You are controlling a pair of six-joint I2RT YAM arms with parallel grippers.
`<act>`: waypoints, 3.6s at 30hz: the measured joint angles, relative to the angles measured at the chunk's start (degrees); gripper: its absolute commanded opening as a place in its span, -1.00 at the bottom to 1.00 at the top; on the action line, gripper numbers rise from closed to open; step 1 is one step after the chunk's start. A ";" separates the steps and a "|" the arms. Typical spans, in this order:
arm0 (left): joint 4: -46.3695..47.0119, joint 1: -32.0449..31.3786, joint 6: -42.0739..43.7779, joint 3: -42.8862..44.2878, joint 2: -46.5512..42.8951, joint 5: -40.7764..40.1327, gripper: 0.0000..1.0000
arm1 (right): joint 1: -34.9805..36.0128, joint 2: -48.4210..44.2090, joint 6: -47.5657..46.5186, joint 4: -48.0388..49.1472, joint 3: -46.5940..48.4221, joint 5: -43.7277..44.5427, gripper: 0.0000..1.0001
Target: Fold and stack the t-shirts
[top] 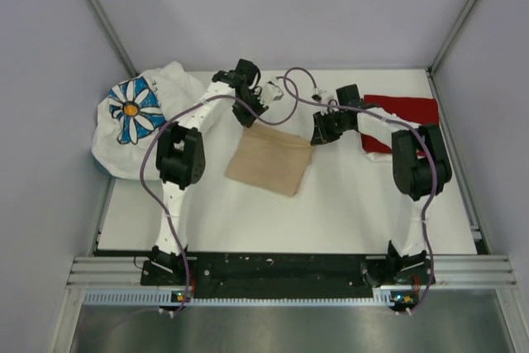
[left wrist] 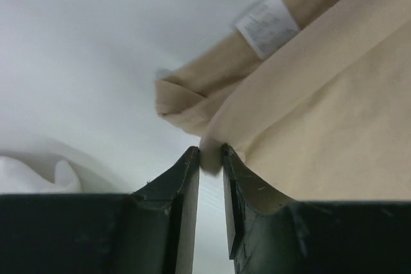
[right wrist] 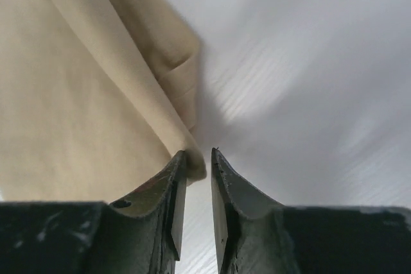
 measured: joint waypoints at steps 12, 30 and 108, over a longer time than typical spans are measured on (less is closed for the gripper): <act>10.64 2.95 -7.96 2.10 3.87 -13.20 -0.08 | -2.43 2.03 16.39 -1.44 6.49 14.40 0.54; 18.84 8.52 -31.43 -30.60 -13.92 12.24 -0.17 | 2.05 -2.67 52.06 25.70 -16.96 2.05 0.53; 16.00 13.40 -24.92 -35.71 -26.56 15.39 -0.17 | -3.98 1.03 -11.34 -50.21 50.10 50.56 -1.00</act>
